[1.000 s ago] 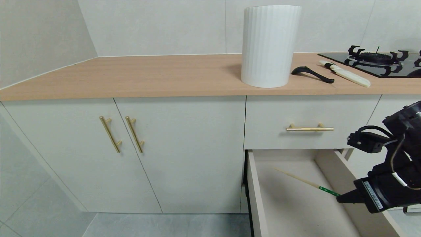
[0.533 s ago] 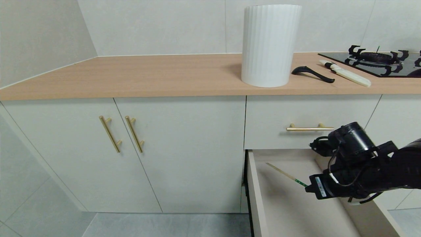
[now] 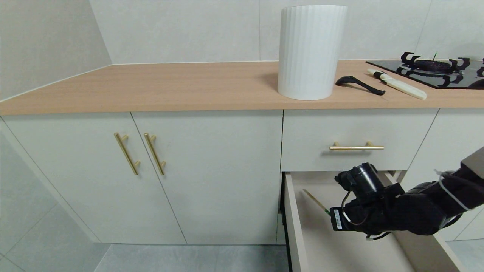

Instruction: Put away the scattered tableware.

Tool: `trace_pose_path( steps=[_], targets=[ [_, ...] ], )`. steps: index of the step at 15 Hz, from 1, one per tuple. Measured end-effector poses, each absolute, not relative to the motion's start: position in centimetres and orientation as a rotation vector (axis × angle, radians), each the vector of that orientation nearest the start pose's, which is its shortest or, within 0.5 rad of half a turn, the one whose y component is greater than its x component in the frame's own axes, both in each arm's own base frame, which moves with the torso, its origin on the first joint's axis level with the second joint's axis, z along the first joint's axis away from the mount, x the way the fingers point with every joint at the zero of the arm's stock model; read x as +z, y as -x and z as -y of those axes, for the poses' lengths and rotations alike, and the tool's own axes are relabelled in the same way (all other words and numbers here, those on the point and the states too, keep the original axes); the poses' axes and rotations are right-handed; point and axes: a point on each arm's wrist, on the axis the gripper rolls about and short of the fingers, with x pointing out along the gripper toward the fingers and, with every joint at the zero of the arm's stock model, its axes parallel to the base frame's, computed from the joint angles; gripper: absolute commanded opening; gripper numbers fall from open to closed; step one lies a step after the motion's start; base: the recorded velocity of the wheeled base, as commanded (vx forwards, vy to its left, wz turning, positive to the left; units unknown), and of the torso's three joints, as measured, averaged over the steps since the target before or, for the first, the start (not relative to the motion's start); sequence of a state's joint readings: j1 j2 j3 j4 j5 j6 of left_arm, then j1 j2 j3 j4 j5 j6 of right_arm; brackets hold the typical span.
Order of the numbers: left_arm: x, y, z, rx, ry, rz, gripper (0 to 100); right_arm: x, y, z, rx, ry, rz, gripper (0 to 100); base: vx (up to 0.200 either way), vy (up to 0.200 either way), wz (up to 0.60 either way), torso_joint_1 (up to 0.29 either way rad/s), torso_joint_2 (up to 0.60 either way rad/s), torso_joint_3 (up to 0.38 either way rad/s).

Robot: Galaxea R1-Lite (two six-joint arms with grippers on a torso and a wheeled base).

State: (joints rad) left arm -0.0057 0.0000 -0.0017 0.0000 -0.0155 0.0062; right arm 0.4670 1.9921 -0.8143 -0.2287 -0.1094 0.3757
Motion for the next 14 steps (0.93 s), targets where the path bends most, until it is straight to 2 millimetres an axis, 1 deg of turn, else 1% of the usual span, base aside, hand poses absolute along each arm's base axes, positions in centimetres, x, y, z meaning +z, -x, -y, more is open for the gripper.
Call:
trace_pose_path(
  steps=[3,7,10,14],
  targets=[
    [7.6,2.3,0.0,-0.022,-0.006,0.002,100,3.2,-29.5,-14.8,0.100,-0.042,-0.934,0,0.000,0.000,0.00,0.000,0.00,0.000],
    [7.6,2.3,0.0,-0.021,-0.006,0.002,100,-0.4,-29.2,-15.5,0.079,0.025,-1.018,0,0.000,0.000,0.00,0.000,0.00,0.000],
    [7.6,2.3,0.0,-0.022,-0.006,0.002,100,-1.7,-29.1,-15.6,0.058,0.055,-1.046,0,0.000,0.000,0.00,0.000,0.00,0.000],
    [7.6,2.3,0.0,-0.021,-0.006,0.002,100,-2.2,-29.1,-15.6,0.055,0.061,-1.058,0,0.000,0.000,0.00,0.000,0.00,0.000]
  ],
)
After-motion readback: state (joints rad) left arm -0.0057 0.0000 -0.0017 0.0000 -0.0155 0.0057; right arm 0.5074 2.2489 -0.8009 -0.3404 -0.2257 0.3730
